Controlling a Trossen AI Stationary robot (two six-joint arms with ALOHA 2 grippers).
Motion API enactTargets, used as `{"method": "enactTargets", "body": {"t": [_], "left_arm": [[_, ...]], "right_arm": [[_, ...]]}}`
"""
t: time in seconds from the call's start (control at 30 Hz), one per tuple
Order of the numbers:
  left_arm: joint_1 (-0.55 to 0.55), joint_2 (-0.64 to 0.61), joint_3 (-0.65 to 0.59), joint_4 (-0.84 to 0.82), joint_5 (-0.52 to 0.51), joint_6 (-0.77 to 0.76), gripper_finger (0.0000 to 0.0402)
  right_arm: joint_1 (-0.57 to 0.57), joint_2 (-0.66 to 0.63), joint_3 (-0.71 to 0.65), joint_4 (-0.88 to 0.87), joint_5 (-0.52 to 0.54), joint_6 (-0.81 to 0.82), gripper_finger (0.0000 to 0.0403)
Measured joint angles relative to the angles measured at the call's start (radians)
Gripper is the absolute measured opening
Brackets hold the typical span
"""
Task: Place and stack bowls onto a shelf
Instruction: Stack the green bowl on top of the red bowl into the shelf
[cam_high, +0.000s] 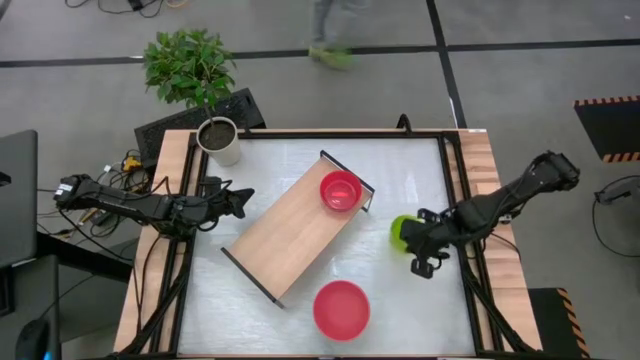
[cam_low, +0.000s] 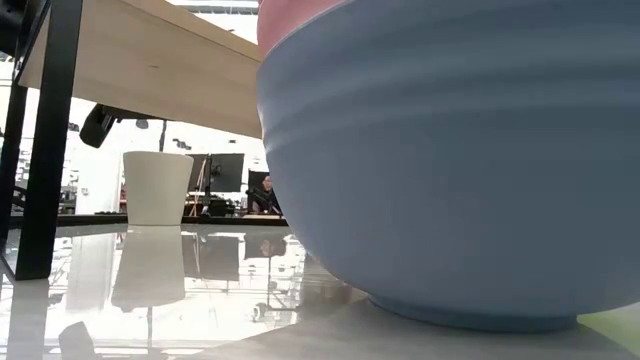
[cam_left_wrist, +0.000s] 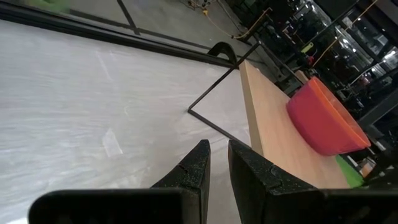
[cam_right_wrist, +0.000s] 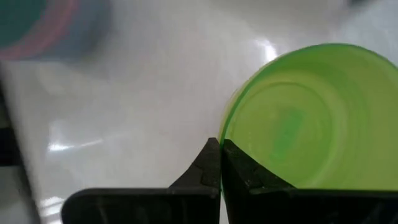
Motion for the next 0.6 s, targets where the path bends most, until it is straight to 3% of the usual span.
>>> {"method": "enactTargets", "body": {"t": [0.1, 0.2, 0.3, 0.4, 0.47, 0.57, 0.6], "left_arm": [[0.0, 0.0, 0.0, 0.0, 0.001, 0.0, 0.0043], [0.0, 0.0, 0.0, 0.0, 0.0, 0.0, 0.0043], [0.0, 0.0, 0.0, 0.007, 0.0, -0.003, 0.0043], [0.0, 0.0, 0.0, 0.007, 0.0, -0.005, 0.0043], [0.0, 0.0, 0.0, 0.007, 0.0, -0.005, 0.0043], [0.0, 0.0, 0.0, 0.006, 0.0, -0.004, 0.0043], [0.0, 0.0, 0.0, 0.006, 0.0, -0.004, 0.0043]], "right_arm": [[-0.008, -0.002, 0.002, 0.075, -0.086, -0.108, 0.002], [-0.014, -0.001, -0.001, -0.006, -0.012, -0.019, 0.002], [-0.029, -0.012, 0.006, 0.061, -0.096, -0.104, 0.002], [-0.034, -0.024, 0.004, -0.015, -0.014, -0.021, 0.002], [-0.049, -0.029, 0.004, 0.03, -0.098, -0.088, 0.002], [-0.061, -0.034, 0.007, 0.05, -0.022, -0.023, 0.002], [-0.065, -0.041, 0.004, 0.05, -0.048, -0.047, 0.002]]}}
